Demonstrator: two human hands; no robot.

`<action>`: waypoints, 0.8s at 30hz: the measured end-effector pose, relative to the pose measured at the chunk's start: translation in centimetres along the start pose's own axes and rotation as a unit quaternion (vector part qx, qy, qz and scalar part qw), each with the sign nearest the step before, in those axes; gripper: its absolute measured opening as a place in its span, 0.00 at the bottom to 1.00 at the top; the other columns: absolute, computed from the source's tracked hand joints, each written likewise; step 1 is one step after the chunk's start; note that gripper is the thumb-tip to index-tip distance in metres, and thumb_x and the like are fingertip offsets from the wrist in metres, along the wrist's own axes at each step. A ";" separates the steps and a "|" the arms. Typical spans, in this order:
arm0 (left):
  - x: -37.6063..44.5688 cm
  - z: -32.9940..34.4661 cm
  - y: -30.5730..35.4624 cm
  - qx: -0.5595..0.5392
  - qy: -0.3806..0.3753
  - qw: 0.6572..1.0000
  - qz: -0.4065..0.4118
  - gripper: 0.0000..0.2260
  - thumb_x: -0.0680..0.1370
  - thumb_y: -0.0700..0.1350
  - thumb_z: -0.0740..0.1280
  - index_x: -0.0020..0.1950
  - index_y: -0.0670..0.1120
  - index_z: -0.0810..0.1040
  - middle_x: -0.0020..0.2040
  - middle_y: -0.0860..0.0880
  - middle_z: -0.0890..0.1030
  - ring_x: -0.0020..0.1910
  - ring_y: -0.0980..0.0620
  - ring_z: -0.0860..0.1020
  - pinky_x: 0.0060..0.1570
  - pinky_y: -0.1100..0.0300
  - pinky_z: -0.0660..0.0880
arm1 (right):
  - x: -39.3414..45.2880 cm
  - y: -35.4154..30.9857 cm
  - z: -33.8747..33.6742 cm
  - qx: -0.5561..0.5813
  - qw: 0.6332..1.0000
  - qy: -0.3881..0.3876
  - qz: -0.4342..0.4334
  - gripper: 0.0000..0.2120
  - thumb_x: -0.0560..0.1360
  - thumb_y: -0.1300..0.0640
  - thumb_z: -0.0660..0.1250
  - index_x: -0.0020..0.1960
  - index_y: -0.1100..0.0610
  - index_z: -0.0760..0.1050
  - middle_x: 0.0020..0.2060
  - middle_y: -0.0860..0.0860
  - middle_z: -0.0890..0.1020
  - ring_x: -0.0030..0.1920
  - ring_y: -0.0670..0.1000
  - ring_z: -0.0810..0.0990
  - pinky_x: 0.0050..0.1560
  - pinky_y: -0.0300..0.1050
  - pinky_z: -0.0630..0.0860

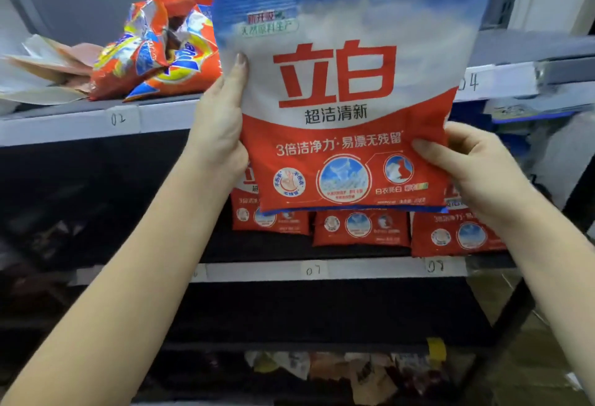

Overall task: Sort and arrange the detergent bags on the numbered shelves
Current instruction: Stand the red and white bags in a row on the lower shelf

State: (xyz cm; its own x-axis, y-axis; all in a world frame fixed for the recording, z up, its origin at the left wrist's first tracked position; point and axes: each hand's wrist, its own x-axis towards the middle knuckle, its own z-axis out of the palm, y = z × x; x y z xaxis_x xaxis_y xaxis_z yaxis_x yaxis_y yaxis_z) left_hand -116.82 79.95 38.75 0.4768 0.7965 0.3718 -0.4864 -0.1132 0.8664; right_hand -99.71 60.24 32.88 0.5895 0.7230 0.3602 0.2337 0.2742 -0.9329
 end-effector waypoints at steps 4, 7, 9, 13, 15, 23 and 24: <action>-3.0 -4.8 -3.1 -0.020 -0.003 0.999 -0.044 0.14 0.79 0.49 0.62 0.58 0.41 0.78 0.51 0.43 0.84 0.51 0.46 0.83 0.46 0.54 0.80 | -1.9 4.2 3.5 -0.002 0.997 -0.054 0.055 0.10 0.69 0.55 0.68 0.50 0.50 0.80 0.45 0.47 0.86 0.44 0.48 0.85 0.41 0.38 0.80; -3.6 -9.3 -5.4 0.009 0.013 0.997 -0.070 0.21 0.74 0.53 0.64 0.61 0.40 0.77 0.54 0.42 0.83 0.53 0.45 0.82 0.48 0.54 0.80 | -2.1 7.8 6.2 -0.023 0.992 -0.073 0.098 0.09 0.73 0.61 0.68 0.51 0.52 0.79 0.43 0.45 0.86 0.43 0.46 0.84 0.39 0.34 0.78; -3.9 -11.7 -6.9 0.043 0.027 0.996 -0.078 0.18 0.74 0.53 0.64 0.57 0.43 0.79 0.52 0.44 0.84 0.52 0.47 0.82 0.45 0.57 0.80 | -1.7 10.1 7.9 -0.056 0.988 -0.078 0.122 0.08 0.74 0.60 0.68 0.52 0.52 0.80 0.45 0.46 0.85 0.45 0.46 0.84 0.41 0.35 0.79; -3.0 -15.4 -10.1 0.070 0.056 0.988 -0.126 0.10 0.80 0.50 0.61 0.51 0.48 0.79 0.44 0.50 0.85 0.44 0.53 0.84 0.38 0.61 0.79 | -0.4 15.0 11.7 -0.150 0.976 -0.056 0.148 0.03 0.75 0.56 0.68 0.47 0.49 0.80 0.44 0.44 0.84 0.43 0.43 0.83 0.41 0.30 0.77; -1.9 -16.8 -11.4 0.080 0.078 0.984 -0.139 0.09 0.80 0.51 0.61 0.49 0.49 0.79 0.41 0.52 0.85 0.40 0.54 0.84 0.37 0.60 0.78 | 0.5 17.1 13.9 -0.226 0.962 -0.033 0.148 0.03 0.75 0.55 0.68 0.48 0.52 0.79 0.44 0.46 0.83 0.41 0.41 0.80 0.37 0.28 0.73; 4.8 -18.9 -15.9 0.058 0.130 0.971 -0.192 0.08 0.79 0.54 0.63 0.43 0.53 0.76 0.36 0.54 0.83 0.36 0.54 0.82 0.37 0.59 0.77 | 5.0 23.1 19.8 -0.261 0.940 0.133 0.175 0.13 0.78 0.56 0.64 0.58 0.63 0.76 0.54 0.58 0.80 0.54 0.58 0.79 0.50 0.41 0.71; 5.4 -18.9 -16.4 0.065 0.124 0.973 -0.184 0.08 0.80 0.54 0.62 0.43 0.54 0.76 0.38 0.54 0.82 0.36 0.56 0.82 0.36 0.61 0.77 | 5.4 23.6 20.5 -0.260 0.936 0.149 0.183 0.13 0.79 0.56 0.62 0.59 0.63 0.74 0.55 0.58 0.80 0.55 0.58 0.79 0.49 0.40 0.70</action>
State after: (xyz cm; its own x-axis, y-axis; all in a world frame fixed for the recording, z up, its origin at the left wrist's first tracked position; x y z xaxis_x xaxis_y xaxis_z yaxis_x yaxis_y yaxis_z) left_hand -120.09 97.31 20.22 0.4017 0.9144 -0.0501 -0.2119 0.1460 0.9663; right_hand -106.80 83.62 12.67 0.8749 0.4784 0.0756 0.2738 -0.3598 -0.8919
